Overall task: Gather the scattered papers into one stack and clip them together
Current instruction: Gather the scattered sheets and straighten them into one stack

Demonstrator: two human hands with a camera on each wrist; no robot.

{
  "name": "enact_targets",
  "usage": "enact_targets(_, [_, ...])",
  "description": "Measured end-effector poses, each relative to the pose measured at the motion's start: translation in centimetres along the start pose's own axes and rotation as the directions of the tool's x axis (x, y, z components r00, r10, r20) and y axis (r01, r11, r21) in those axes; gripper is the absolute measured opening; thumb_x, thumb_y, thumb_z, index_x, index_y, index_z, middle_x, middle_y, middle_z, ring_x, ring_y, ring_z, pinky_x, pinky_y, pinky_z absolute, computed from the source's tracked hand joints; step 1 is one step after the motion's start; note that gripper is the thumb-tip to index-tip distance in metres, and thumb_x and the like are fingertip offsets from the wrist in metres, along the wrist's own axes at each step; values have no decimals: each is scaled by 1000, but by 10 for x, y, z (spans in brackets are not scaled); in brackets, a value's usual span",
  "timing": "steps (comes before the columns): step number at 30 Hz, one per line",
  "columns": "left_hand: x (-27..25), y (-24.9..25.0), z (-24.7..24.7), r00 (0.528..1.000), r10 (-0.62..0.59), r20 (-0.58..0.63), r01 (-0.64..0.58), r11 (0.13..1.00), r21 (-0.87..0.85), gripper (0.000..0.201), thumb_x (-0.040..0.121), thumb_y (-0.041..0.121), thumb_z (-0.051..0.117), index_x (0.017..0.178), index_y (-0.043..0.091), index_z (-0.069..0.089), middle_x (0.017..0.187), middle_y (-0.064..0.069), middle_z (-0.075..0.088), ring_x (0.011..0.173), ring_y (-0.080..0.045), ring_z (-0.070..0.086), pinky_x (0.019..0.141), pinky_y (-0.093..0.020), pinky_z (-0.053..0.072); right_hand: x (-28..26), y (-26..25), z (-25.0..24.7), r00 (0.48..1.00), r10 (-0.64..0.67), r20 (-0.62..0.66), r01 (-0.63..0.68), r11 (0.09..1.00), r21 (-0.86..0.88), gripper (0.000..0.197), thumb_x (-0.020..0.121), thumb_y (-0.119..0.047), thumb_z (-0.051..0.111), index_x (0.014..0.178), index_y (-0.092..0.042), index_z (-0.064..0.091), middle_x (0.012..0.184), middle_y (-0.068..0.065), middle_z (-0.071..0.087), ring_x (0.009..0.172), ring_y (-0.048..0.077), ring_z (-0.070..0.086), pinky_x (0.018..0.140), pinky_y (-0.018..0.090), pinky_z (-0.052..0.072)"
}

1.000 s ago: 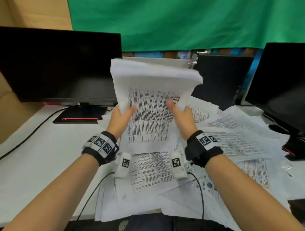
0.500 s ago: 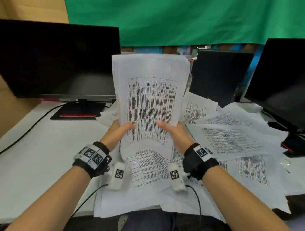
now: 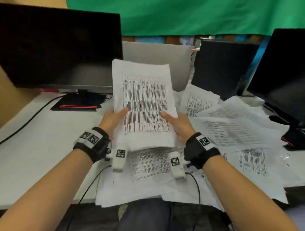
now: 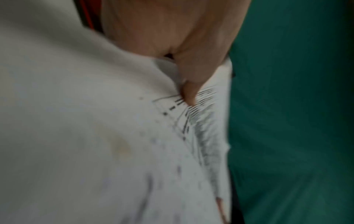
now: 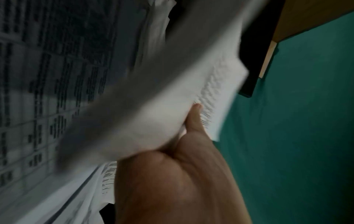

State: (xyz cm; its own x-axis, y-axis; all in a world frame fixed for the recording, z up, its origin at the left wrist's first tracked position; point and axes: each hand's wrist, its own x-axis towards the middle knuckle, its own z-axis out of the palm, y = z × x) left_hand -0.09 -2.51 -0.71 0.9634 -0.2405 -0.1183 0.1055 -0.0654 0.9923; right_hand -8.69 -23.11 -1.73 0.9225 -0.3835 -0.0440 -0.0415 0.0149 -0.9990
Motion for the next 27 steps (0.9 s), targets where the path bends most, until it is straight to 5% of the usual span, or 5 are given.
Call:
enact_targets(8, [26, -60, -39, 930, -367, 35, 362, 927, 91, 33, 101, 11, 37, 126, -8, 48, 117, -23, 60, 101, -36, 60, 85, -44, 49, 6, 29, -13, 906, 420, 45, -418, 907, -58, 40, 98, -15, 55, 129, 10, 52, 126, 26, 62, 111, 35, 63, 89, 44, 53])
enact_targets(10, [19, -60, -30, 929, -371, 19, 369, 927, 72, 40, 101, 25, 42, 125, -5, 50, 113, -19, 62, 101, -36, 61, 87, -45, 50, 3, 34, -9, 891, 447, 86, -446, 895, -27, 43, 98, -25, 57, 130, 3, 54, 125, 22, 64, 109, 35, 65, 96, 47, 51])
enact_targets(13, [8, -50, -15, 930, -366, 38, 358, 924, 136, 52, 96, 52, 41, 126, 11, 49, 131, -4, 50, 107, -33, 57, 94, -45, 47, 0, 31, 0, 895, 415, 167, -411, 910, -55, 46, 94, -39, 61, 121, -2, 60, 99, 15, 69, 77, 25, 69, 69, 32, 59])
enact_targets(20, [18, -50, -29, 940, -340, 41, 333, 935, 118, 64, 92, 58, 44, 126, 5, 55, 116, -13, 64, 110, -34, 59, 100, -48, 44, -3, 29, -4, 840, 500, 211, -500, 864, -58, 12, 96, -16, 59, 93, -4, 57, 85, 15, 63, 68, 22, 64, 47, 26, 56])
enact_targets(27, [10, -46, -32, 984, -171, 41, 149, 936, 320, 52, 92, 44, 55, 122, 2, 58, 114, -13, 66, 103, -30, 63, 92, -39, 49, -4, 33, -5, 887, 409, 212, -385, 911, -148, 22, 98, -11, 55, 116, 2, 56, 102, 15, 68, 80, 23, 69, 65, 28, 56])
